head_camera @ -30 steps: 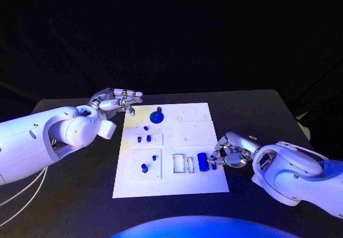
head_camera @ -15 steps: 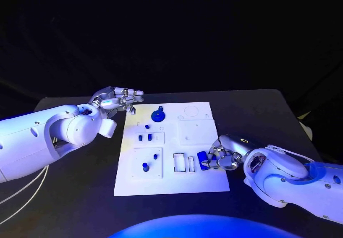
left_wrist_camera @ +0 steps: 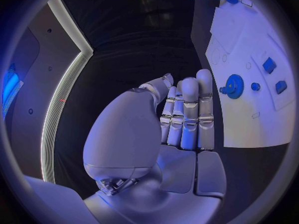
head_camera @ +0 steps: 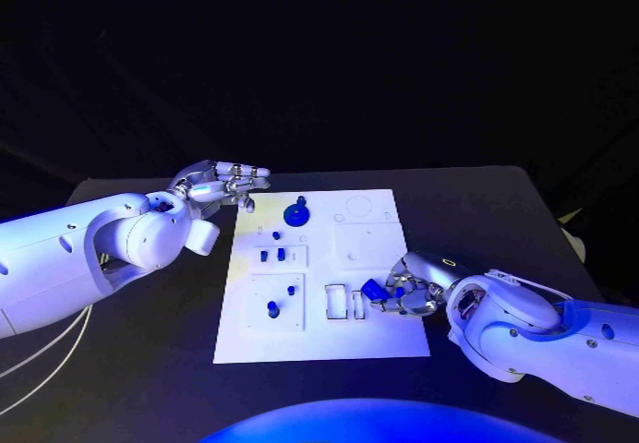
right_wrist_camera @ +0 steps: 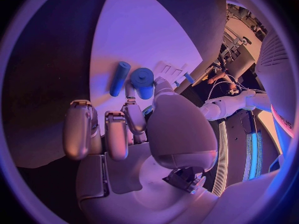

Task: Assemble the parts on the task board

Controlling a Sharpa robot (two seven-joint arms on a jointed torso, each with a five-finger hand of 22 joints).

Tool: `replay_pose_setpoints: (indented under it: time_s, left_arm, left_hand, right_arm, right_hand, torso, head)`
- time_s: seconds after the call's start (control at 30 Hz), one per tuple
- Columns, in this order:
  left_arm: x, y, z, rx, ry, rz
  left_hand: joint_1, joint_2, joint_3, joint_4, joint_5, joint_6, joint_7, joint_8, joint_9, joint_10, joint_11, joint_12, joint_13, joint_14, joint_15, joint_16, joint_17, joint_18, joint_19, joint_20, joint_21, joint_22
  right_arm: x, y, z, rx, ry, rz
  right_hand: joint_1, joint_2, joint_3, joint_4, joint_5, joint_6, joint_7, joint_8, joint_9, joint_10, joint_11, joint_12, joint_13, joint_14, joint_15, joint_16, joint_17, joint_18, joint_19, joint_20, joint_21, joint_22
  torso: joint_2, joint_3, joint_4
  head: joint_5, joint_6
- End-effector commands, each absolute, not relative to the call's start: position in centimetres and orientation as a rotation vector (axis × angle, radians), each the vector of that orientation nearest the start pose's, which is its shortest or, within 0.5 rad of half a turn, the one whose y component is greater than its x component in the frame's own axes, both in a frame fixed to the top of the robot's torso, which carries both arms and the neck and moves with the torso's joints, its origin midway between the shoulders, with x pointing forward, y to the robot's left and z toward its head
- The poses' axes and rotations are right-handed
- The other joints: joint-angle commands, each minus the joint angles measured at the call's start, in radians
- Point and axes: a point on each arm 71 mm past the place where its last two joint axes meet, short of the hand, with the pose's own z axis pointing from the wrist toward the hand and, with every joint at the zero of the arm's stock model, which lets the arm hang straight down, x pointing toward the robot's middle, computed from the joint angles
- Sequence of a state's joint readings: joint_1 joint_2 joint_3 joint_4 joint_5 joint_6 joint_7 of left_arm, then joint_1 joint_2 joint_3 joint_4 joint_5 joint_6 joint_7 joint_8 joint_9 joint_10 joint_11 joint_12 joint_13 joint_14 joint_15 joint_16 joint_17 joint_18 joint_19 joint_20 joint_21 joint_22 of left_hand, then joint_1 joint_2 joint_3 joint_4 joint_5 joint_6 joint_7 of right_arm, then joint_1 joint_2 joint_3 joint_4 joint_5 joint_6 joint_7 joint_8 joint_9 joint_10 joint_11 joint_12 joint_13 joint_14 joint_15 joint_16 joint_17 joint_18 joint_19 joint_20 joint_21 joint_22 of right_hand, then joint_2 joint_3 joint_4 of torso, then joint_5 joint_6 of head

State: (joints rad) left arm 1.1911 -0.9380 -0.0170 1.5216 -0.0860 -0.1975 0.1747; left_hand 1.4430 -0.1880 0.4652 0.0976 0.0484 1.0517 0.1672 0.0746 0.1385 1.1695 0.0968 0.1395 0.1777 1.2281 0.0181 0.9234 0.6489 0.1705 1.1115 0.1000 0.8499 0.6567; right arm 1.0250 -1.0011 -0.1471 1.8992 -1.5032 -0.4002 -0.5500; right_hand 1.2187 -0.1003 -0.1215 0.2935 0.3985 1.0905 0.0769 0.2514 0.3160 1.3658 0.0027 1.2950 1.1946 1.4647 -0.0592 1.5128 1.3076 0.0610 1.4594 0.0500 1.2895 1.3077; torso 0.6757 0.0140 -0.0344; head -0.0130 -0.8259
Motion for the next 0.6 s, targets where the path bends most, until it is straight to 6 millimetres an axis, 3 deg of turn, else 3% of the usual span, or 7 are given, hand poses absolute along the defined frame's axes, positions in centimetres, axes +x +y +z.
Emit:
replay_pose_setpoints:
  time_s: [0.03, 0.4, 0.6]
  left_arm:
    - [48.46, 24.74, -18.61, -1.139, 1.65, -1.448]
    - [48.37, 24.84, -18.6, -1.141, 1.655, -1.447]
    - [48.35, 24.9, -18.6, -1.141, 1.655, -1.447]
  left_hand:
    - [0.001, 0.007, -0.006, 0.0, 0.0, -0.004, 0.002, -0.003, -0.001, -0.005, 0.0, 0.006, 0.002, -0.006, -0.002, -0.003, -0.002, 0.014, -0.007, 0.003, -0.005, -0.001]
    - [-0.001, 0.008, -0.007, 0.002, 0.0, -0.005, 0.003, -0.003, -0.002, -0.006, 0.0, 0.006, 0.002, -0.007, -0.001, -0.004, -0.003, 0.014, -0.007, 0.004, -0.006, -0.002]
    - [-0.001, 0.008, -0.007, 0.002, 0.0, -0.005, 0.003, -0.003, -0.002, -0.006, 0.0, 0.006, 0.002, -0.007, -0.001, -0.004, -0.003, 0.014, -0.007, 0.004, -0.006, -0.002]
  right_arm:
    - [36.04, -19.25, -26.57, 0.056, 1.982, 0.455]
    - [36.17, -18.86, -27.04, 0.033, 1.989, 0.444]
    - [36.12, -18.78, -26.65, 0.061, 1.945, 0.461]
  right_hand:
    - [-0.012, 0.0, -0.007, -0.001, -0.007, -0.008, 0.0, 0.004, 0.003, -0.009, 0.0, -0.007, 0.001, 0.081, -0.002, 0.001, 0.142, -0.003, 0.002, 0.0, -0.006, 0.168]
    - [0.005, 0.0, -0.011, -0.004, -0.012, -0.01, -0.001, 0.009, 0.012, -0.011, 0.0, -0.009, 0.002, 0.081, -0.002, 0.001, 0.142, -0.002, 0.001, 0.0, -0.01, 0.168]
    - [0.037, 0.011, -0.013, -0.005, 0.027, -0.004, -0.005, 0.023, 0.031, -0.001, -0.004, 0.001, 0.022, 0.083, -0.005, 0.006, 0.151, -0.005, 0.007, -0.002, 0.004, 0.175]
  torso:
    - [0.0, -0.0008, 0.0002]
    - [-0.001, -0.0011, 0.0]
    - [0.0, -0.0001, -0.0003]
  head:
    - [-0.001, 0.003]
    - [0.001, 0.001]
    - [0.002, 0.001]
